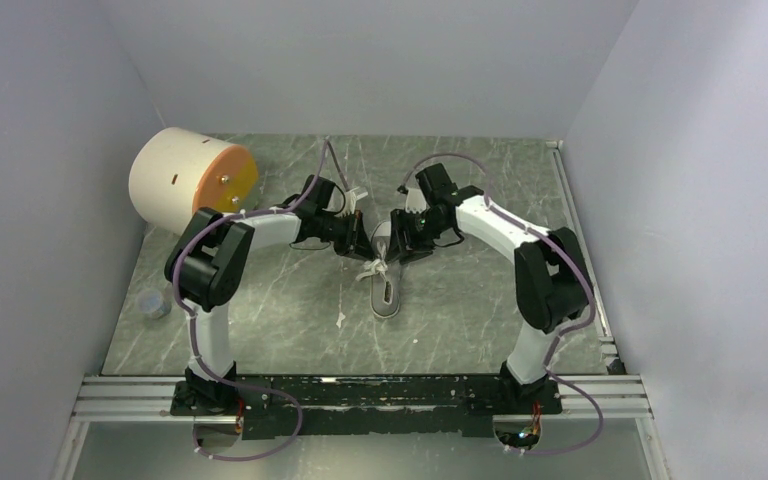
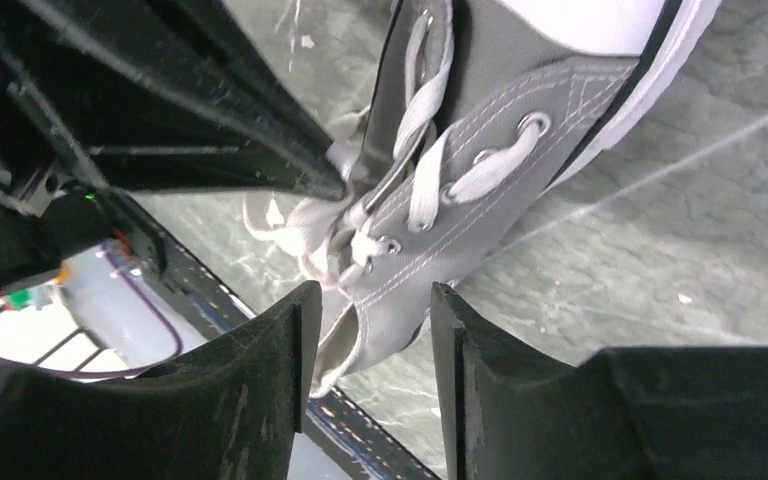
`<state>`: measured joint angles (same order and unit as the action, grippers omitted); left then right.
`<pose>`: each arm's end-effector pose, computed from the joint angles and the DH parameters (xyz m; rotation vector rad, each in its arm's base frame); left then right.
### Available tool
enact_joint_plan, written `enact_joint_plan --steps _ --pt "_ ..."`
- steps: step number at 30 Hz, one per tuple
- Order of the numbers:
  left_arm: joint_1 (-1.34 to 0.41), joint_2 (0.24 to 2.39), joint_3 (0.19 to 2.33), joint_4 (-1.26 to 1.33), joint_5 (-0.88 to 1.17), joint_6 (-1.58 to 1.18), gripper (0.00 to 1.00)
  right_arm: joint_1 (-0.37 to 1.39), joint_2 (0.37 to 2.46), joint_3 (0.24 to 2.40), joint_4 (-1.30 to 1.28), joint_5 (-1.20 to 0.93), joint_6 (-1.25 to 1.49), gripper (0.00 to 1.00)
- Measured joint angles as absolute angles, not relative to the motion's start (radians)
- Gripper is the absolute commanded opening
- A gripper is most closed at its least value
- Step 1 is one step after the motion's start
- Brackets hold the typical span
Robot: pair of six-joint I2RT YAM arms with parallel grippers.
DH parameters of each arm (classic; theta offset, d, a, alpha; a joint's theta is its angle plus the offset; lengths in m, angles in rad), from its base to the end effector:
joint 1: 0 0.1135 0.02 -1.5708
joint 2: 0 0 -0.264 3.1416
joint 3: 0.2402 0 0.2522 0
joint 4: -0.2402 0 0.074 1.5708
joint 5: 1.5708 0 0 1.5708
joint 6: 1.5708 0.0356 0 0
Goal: Tie the shoes
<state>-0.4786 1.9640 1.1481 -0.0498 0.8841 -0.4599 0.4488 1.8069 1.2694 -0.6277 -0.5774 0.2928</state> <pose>0.3382 -0.2065 0.1465 0.4609 2.5081 -1.4785 0.3194 0.1754 0.2009 -0.3901 2.7884 0.9873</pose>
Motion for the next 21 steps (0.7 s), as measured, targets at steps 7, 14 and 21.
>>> enact_joint_plan --steps 7,14,21 --pt "-0.479 1.970 1.148 -0.051 0.884 -0.456 0.05 0.612 1.649 1.188 -0.609 -0.390 0.277 0.45" --pt "-0.479 1.970 1.148 -0.054 0.884 -0.448 0.05 0.771 1.602 1.171 -0.570 -0.144 0.292 0.31" --pt "-0.479 1.970 1.148 -0.054 0.884 -0.448 0.05 0.820 1.627 1.170 -0.569 0.019 0.309 0.30"
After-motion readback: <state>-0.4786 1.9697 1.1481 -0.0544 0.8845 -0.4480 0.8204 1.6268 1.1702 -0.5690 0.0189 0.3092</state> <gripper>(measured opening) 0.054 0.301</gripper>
